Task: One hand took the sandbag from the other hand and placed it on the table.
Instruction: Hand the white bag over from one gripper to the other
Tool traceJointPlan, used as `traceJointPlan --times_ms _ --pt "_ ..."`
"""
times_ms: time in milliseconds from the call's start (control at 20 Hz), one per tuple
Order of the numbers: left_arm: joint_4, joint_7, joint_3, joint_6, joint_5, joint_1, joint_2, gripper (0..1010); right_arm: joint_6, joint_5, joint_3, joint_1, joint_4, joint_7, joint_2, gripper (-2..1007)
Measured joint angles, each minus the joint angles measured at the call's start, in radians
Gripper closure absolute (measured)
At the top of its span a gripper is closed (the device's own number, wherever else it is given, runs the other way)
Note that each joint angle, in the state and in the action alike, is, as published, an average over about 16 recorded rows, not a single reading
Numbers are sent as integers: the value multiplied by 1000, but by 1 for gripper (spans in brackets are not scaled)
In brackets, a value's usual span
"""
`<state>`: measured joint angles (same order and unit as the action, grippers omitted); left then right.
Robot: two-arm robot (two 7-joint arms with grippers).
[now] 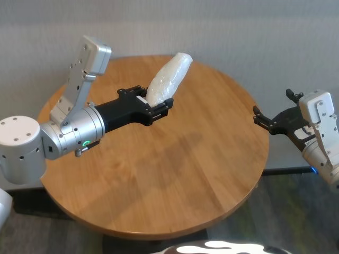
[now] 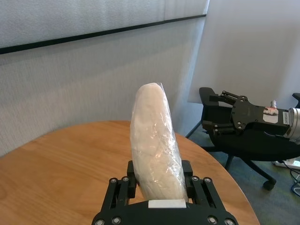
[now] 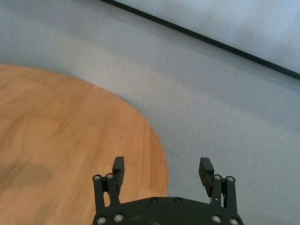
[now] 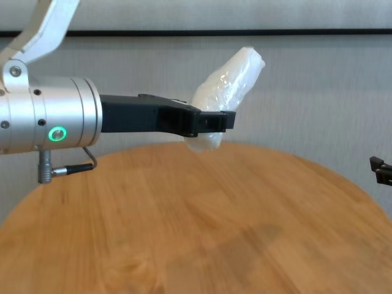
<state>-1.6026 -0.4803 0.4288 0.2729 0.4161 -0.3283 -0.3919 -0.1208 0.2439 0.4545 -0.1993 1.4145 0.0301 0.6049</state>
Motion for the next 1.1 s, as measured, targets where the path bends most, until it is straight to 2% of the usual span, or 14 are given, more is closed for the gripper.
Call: traceJointPlan --times_ms 250,550,750,1100 --pt "0 0 0 0 -1 0 0 414 0 -24 9 3 11 -9 1 5" --pt "1 0 -1 -1 -1 1 0 414 4 -15 11 14 48 -61 1 5" --pt "1 0 -1 -1 -1 1 0 414 15 33 -3 24 84 -113 -7 5" --pt "1 0 -1 -1 -1 1 1 414 56 180 -49 40 137 -213 -36 5"
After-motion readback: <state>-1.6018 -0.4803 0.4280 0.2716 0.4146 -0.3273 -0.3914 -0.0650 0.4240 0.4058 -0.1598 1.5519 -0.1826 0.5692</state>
